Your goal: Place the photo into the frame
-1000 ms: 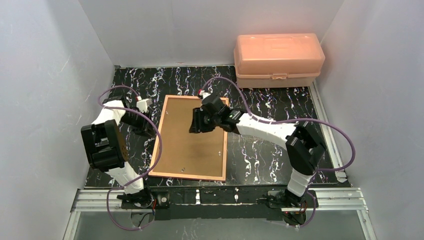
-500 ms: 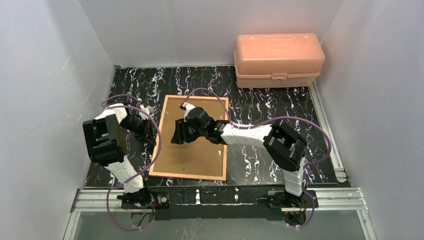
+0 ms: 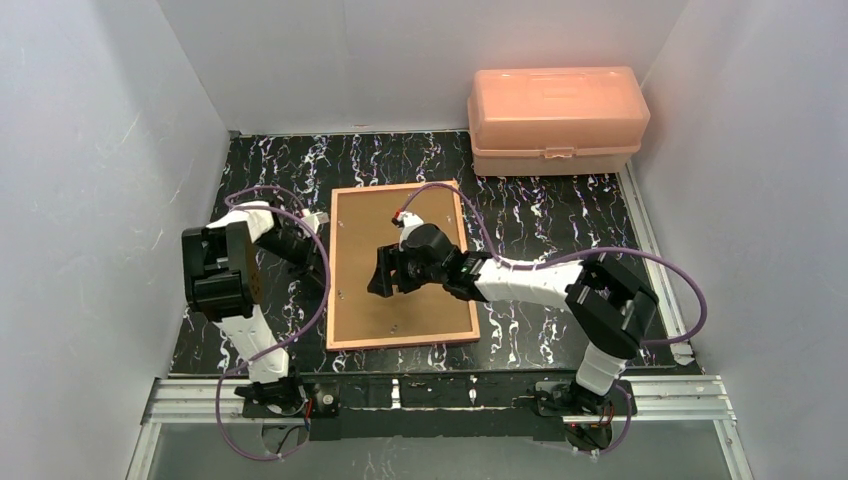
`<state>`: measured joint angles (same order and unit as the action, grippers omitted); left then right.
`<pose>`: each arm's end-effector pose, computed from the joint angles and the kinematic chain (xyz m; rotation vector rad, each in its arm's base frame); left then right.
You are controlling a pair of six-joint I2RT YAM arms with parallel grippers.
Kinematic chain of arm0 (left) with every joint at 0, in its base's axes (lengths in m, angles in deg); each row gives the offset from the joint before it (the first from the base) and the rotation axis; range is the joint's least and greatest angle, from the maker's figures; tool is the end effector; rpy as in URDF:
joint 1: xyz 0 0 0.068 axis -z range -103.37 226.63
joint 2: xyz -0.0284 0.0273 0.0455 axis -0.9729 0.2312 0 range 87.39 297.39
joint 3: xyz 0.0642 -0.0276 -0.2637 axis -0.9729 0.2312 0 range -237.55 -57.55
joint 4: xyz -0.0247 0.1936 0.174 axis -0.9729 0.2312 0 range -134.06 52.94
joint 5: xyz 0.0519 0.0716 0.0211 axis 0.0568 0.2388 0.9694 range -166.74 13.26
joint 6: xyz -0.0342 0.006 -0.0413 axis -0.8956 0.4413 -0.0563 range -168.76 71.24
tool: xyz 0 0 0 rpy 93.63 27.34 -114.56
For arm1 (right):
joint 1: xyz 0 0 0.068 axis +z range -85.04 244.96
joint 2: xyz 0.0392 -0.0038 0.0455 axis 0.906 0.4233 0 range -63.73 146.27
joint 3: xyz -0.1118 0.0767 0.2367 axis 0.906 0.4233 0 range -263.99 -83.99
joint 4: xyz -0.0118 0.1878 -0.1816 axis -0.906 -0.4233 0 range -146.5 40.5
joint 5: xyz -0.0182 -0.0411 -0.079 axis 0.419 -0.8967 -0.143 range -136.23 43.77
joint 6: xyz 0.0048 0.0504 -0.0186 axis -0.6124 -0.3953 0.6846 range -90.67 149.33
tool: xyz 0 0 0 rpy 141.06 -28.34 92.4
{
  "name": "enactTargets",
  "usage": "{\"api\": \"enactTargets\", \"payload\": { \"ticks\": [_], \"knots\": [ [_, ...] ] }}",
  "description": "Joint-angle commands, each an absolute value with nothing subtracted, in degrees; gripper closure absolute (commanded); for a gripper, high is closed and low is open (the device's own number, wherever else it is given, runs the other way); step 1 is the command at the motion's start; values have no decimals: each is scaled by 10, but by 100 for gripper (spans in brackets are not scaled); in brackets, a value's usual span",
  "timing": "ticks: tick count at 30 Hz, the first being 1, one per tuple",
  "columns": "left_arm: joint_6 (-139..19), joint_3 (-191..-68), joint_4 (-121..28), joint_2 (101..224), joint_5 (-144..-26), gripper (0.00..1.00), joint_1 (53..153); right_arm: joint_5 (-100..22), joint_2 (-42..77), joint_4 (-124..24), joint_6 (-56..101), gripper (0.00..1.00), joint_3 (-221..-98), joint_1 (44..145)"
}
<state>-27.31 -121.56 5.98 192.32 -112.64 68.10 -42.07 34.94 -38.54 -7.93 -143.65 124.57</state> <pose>0.3104 0.0254 0.1506 0.3142 2.8415 -0.9005 0.1924 0.3331 0.2153 -0.4853 2.2019 1.0670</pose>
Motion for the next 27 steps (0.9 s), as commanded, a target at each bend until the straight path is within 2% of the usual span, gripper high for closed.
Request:
{"api": "enactTargets", "payload": {
  "ticks": [1, 5, 11, 27],
  "knots": [
    [-293, -1235, 24, 1948, -1127, 100, 707, -434, 323, -351, -63, 24, -1429, 1243],
    [-298, -1243, 29, 1945, -1124, 100, 708, -396, 354, -336, -61, 24, -1450, 1242],
    [-303, -1239, 37, 1913, -1127, 93, 707, -359, 406, -298, -49, 24, -1487, 1243],
    [-329, -1254, 32, 1943, -1132, 95, 693, -280, 545, -269, -43, 26, -1592, 1246]
  ]
}}
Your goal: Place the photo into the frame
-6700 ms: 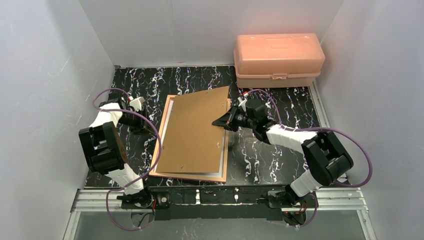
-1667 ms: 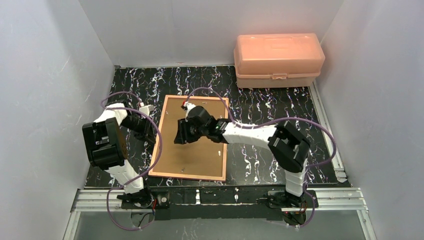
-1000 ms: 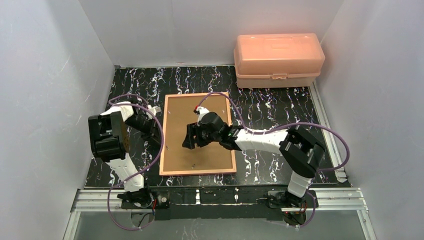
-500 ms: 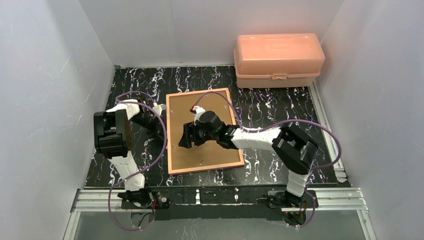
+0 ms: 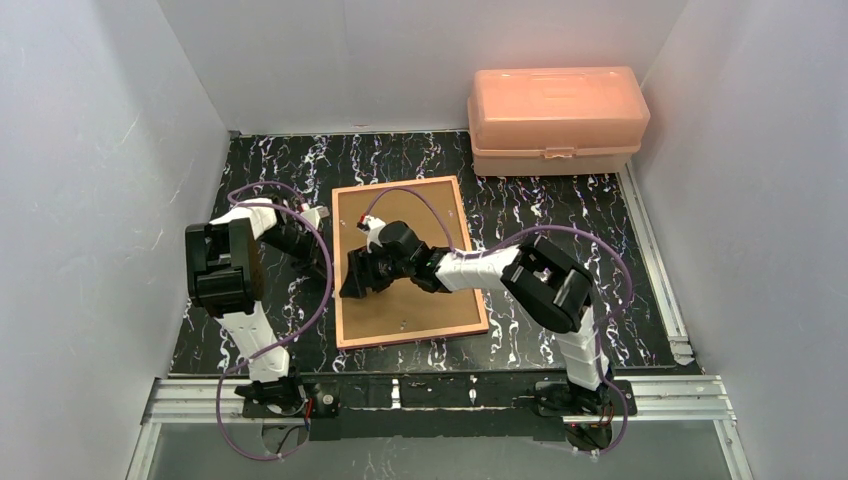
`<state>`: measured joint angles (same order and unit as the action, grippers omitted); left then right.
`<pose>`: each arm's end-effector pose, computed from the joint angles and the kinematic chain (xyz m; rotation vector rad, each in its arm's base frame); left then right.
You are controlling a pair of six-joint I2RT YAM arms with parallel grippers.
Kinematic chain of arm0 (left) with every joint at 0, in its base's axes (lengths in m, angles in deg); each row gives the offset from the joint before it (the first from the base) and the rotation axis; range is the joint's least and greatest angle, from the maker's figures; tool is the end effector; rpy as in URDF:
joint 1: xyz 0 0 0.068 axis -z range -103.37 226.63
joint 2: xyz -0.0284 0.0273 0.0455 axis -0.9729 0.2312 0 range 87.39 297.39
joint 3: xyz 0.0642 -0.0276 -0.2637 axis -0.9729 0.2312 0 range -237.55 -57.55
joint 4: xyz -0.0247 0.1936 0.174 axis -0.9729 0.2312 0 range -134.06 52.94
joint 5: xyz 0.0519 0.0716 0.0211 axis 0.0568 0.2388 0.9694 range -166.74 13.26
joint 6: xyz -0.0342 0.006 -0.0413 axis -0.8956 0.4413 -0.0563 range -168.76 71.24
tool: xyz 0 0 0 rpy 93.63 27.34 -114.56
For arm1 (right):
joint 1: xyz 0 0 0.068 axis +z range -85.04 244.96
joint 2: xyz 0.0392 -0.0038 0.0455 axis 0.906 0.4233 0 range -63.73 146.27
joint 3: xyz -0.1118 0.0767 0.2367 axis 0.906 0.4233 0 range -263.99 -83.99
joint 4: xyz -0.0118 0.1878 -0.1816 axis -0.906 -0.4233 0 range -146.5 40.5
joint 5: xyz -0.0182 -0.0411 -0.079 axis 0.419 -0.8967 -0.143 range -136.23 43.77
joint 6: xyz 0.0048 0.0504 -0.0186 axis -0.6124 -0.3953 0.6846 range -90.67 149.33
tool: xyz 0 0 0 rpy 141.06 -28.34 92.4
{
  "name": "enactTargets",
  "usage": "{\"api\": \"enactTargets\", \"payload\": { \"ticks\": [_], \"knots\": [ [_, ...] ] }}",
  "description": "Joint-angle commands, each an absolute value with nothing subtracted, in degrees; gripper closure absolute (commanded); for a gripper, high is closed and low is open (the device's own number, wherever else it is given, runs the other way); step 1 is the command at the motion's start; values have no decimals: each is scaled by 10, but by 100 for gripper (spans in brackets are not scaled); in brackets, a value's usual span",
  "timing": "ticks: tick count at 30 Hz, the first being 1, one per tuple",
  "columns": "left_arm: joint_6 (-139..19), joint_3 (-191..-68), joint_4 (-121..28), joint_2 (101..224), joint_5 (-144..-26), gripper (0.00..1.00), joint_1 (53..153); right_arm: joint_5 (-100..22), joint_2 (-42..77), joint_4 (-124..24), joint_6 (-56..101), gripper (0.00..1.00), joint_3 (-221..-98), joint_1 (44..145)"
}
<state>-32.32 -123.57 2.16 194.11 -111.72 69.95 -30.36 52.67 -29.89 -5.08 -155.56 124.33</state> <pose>0.3265 0.0177 0.1491 0.2661 2.8303 -0.8620 0.2216 0.3934 0.1736 -0.6792 2.1492 1.2539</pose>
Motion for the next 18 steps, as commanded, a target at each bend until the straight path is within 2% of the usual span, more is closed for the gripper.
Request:
{"api": "enactTargets", "payload": {
  "ticks": [1, 7, 13, 18],
  "knots": [
    [-329, -1255, 34, 1943, -1135, 95, 693, -278, 549, -268, -43, 26, -1595, 1246],
    [-332, -1267, 56, 1937, -1170, 94, 681, -264, 569, -256, -52, 27, -1605, 1247],
    [-346, -1270, 51, 1949, -1191, 79, 680, -258, 573, -243, -59, 28, -1601, 1248],
    [-355, -1278, 39, 1975, -1173, 78, 681, -258, 580, -248, -56, 28, -1608, 1249]
  ]
}}
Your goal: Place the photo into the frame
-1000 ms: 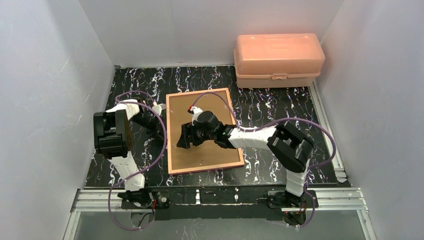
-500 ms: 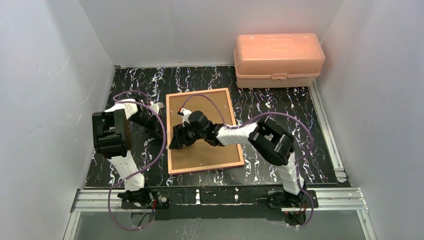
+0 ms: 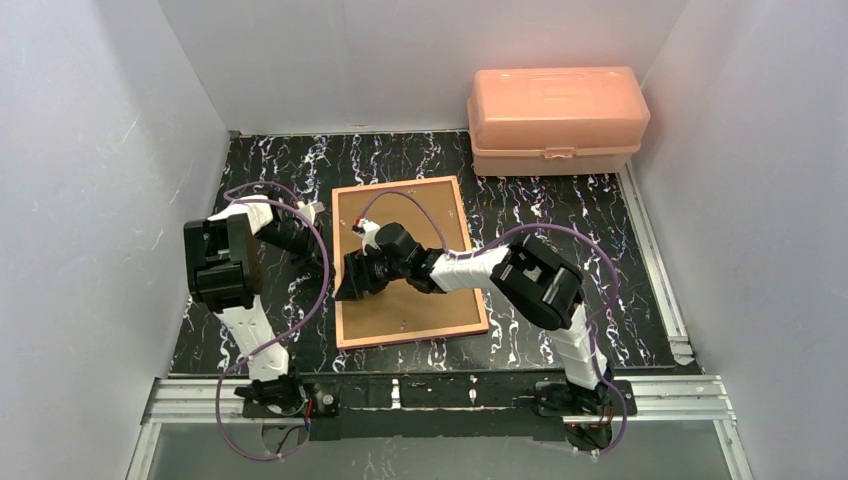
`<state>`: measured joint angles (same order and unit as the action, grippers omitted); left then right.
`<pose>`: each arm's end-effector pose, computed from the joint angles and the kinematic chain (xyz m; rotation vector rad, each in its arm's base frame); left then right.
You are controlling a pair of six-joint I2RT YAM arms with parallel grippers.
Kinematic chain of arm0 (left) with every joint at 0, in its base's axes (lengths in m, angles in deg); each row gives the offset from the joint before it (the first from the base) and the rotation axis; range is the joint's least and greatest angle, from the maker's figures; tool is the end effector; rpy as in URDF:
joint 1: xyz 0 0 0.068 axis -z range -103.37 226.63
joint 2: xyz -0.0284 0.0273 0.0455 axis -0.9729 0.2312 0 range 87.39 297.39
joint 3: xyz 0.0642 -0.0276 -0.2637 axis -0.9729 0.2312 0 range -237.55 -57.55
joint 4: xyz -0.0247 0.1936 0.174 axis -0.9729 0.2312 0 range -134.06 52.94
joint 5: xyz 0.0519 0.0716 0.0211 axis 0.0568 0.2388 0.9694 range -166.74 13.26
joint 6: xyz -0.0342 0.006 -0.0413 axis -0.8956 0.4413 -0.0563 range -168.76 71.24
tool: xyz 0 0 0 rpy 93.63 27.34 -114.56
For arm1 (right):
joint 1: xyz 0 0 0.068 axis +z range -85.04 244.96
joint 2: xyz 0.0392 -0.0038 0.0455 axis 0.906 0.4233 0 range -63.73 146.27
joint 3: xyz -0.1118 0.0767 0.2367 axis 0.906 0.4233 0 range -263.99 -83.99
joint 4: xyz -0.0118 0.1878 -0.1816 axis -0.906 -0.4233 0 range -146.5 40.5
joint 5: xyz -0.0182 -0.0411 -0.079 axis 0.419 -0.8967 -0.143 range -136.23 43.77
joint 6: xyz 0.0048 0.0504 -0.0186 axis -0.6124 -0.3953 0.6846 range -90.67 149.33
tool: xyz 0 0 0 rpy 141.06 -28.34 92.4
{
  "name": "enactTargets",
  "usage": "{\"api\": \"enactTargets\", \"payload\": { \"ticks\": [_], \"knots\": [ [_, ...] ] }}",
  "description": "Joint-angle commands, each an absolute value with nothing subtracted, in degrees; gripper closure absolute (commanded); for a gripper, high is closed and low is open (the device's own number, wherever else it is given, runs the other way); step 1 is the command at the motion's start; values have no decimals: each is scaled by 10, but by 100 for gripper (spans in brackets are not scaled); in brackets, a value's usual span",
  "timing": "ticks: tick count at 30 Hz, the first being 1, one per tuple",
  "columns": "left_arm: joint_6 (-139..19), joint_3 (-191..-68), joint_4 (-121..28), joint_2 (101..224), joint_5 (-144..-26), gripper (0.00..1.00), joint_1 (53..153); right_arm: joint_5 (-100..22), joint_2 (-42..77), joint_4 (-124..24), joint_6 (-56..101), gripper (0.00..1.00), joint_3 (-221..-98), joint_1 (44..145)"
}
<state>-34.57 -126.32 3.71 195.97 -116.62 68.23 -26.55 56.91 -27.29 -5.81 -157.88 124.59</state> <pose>0.3347 0.0264 0.1517 0.1632 2.7960 -0.9845 0.2242 0.4064 0.1586 -0.7228 2.1464 1.3293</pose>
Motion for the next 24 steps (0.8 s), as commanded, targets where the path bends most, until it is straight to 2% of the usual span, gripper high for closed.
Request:
{"api": "enactTargets", "payload": {
  "ticks": [1, 12, 24],
  "knots": [
    [-357, -1279, 36, 1979, -1168, 78, 681, -260, 581, -249, -55, 28, -1607, 1249],
    [-361, -1280, 27, 1994, -1153, 87, 684, -254, 593, -246, -57, 29, -1615, 1249],
    [-364, -1273, 19, 1986, -1145, 90, 686, -242, 608, -235, -65, 32, -1622, 1249]
  ]
}}
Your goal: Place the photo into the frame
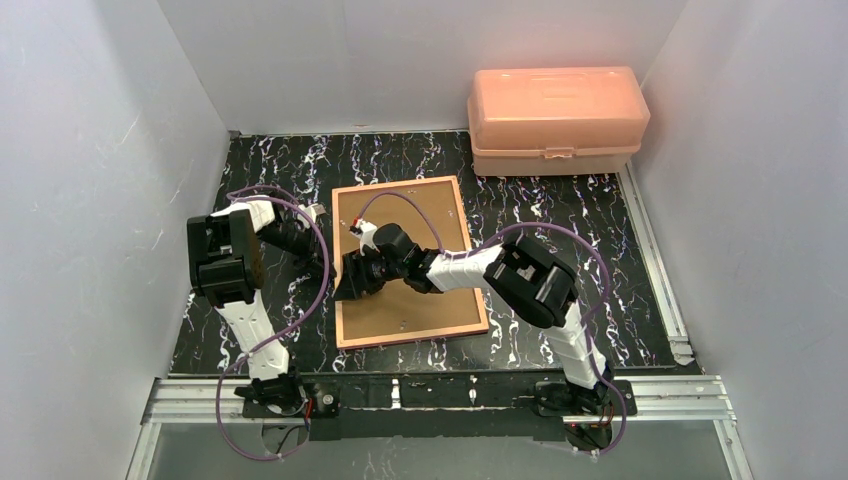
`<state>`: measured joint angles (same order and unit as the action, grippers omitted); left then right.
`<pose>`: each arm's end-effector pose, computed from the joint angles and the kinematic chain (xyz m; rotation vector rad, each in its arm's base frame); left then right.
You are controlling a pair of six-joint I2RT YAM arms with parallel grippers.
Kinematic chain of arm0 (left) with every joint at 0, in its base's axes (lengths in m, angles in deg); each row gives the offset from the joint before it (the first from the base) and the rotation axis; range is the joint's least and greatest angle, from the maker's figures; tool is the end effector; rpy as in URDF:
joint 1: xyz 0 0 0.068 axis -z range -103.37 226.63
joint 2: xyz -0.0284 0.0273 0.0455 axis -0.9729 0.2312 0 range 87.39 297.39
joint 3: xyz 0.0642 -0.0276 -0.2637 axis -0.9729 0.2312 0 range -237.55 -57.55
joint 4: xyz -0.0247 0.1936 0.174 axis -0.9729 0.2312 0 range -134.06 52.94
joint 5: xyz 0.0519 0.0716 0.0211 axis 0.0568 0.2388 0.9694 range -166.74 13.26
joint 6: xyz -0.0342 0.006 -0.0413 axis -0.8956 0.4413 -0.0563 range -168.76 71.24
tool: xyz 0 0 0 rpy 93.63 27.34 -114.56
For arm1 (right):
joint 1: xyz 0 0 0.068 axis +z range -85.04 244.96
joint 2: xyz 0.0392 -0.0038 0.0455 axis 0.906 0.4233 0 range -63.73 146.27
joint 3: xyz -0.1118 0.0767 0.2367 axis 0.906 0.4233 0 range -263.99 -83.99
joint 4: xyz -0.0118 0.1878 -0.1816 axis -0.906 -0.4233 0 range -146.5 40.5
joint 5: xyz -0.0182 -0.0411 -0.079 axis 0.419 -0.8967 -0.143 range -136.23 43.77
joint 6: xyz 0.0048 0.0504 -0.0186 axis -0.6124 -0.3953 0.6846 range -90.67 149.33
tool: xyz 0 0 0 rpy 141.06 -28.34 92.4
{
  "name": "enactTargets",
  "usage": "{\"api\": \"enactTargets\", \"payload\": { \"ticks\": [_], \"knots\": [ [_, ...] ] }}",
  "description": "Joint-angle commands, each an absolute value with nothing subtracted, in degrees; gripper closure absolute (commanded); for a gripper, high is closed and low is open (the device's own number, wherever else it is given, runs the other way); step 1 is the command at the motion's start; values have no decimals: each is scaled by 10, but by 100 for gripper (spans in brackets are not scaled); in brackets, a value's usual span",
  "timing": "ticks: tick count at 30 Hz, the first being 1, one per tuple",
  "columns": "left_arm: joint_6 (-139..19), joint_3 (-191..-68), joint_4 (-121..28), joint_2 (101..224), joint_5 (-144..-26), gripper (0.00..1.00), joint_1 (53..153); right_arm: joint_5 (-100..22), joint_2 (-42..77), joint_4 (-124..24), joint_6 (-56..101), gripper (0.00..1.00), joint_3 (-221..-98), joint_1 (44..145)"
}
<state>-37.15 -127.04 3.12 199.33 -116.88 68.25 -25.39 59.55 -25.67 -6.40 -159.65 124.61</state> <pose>0.3403 0.0269 0.1361 0.0837 2.8375 -1.0195 0.2278 0.4142 0.1503 -0.7283 2.1390 1.3597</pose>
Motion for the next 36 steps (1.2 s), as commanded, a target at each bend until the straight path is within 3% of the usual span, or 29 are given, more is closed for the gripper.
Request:
{"api": "enactTargets", "payload": {
  "ticks": [1, 36],
  "knots": [
    [-364, -1272, 19, 1985, -1145, 90, 686, -240, 608, -234, -65, 33, -1622, 1249],
    [-366, -1274, 18, 1970, -1141, 92, 686, -165, 632, -257, -55, 44, -1655, 1250]
  ]
}}
